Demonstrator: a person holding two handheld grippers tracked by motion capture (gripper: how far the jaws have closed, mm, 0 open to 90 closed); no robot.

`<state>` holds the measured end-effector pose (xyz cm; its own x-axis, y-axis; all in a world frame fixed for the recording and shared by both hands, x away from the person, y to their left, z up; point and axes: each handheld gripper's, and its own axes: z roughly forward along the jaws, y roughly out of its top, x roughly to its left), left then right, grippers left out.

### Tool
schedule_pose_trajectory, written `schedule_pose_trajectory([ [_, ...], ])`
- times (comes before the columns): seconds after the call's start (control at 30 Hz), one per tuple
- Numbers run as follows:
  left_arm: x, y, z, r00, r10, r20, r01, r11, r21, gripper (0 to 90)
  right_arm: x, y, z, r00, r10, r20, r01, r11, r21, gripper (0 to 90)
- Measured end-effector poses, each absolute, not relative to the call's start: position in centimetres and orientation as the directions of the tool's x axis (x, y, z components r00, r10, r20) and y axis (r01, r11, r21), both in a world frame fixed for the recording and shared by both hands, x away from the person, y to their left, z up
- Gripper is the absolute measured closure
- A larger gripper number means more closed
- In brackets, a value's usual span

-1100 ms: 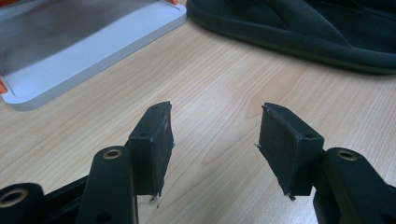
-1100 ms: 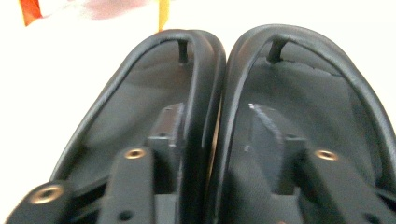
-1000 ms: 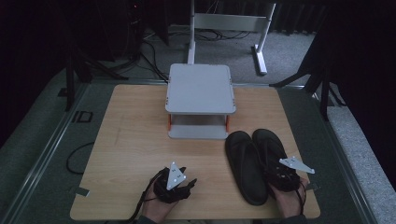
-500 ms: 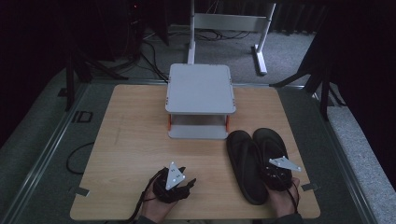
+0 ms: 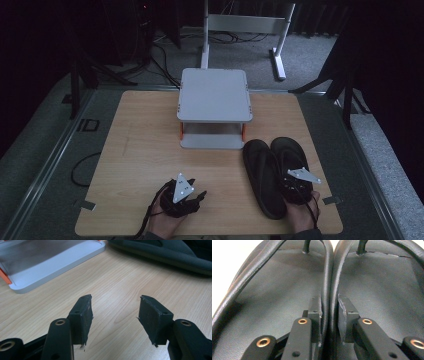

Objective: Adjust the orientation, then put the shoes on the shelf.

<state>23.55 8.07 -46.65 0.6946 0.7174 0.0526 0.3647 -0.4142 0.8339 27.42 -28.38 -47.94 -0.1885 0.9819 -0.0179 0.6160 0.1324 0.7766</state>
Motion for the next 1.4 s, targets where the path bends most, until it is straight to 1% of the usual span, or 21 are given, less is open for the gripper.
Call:
schedule_pose_trajectory([
  [0.6, 23.5, 9.0, -46.5, 0.676, 0.735, 0.061, 0.367, -0.407, 0.836, 44.5, 26.4, -28.4, -47.5, -0.167, 0.986, -0.005, 0.601, 0.106, 0.792, 76.3],
  [1.03, 23.6, 11.0, -46.6, 0.629, 0.775, 0.064, 0.389, -0.385, 0.837, 44.5, 24.4, -26.9, -46.7, -0.22, 0.975, 0.028, 0.567, 0.104, 0.817, 76.6],
  [1.4, 23.8, 12.9, -46.4, 0.581, 0.812, 0.057, 0.405, -0.35, 0.844, 44.5, 23.8, -24.8, -46.5, -0.28, 0.959, 0.046, 0.549, 0.121, 0.827, 76.5],
])
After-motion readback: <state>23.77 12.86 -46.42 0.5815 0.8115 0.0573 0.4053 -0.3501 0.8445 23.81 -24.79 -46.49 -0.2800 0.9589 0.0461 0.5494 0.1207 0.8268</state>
